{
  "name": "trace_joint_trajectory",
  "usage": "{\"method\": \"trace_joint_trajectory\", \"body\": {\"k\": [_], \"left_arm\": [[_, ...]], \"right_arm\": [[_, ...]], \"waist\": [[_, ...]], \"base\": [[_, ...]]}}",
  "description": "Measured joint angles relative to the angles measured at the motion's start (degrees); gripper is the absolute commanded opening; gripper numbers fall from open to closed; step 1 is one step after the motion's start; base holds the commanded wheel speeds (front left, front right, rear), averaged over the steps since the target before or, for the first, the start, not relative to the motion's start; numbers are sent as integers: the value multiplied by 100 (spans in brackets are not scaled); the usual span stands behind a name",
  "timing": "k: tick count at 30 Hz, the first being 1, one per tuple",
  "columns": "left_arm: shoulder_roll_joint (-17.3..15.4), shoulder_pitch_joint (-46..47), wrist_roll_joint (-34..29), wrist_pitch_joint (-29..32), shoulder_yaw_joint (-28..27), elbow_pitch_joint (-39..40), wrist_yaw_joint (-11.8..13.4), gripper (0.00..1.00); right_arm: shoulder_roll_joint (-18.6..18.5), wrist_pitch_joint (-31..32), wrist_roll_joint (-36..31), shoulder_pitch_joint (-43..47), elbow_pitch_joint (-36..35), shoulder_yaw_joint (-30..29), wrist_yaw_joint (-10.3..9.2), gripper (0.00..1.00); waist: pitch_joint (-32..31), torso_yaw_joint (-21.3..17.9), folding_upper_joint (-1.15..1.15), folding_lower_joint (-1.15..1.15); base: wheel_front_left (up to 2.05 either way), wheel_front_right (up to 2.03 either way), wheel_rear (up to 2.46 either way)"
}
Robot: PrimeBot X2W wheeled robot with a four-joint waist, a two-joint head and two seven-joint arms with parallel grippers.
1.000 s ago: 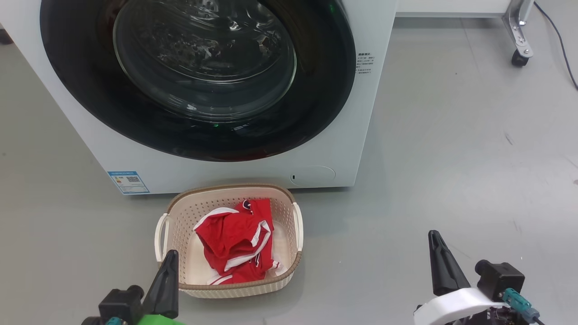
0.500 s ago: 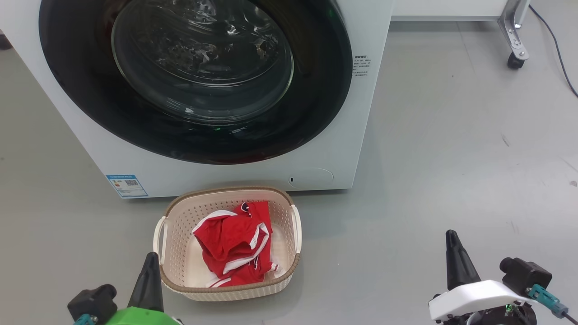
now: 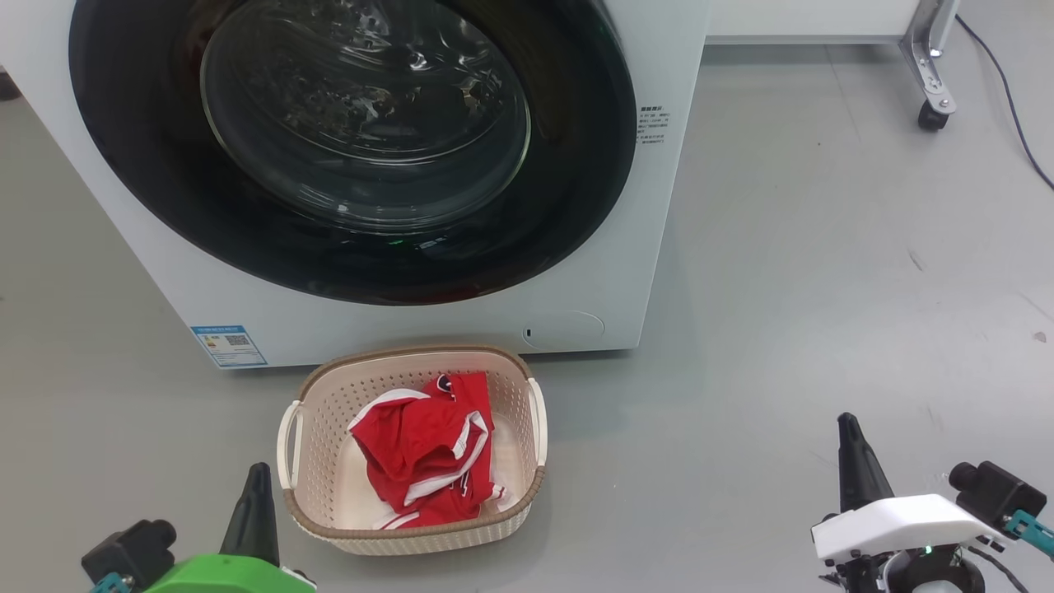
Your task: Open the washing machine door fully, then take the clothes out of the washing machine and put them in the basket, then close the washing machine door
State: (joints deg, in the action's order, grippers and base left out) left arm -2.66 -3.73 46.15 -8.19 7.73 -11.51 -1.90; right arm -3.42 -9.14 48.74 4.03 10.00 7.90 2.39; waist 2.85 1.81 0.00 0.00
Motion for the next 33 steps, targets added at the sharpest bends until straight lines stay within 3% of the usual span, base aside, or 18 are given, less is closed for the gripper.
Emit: {"method": "trace_joint_trajectory", "body": {"k": [33], "left_arm": [[-122,293,2602,568,-389,-159,-249,0]], "right_arm": [[-155,533,2569,-303,205,-470,178,0]], "waist": [[-140,-96,0,0]], "base": [[0,0,0]]}}
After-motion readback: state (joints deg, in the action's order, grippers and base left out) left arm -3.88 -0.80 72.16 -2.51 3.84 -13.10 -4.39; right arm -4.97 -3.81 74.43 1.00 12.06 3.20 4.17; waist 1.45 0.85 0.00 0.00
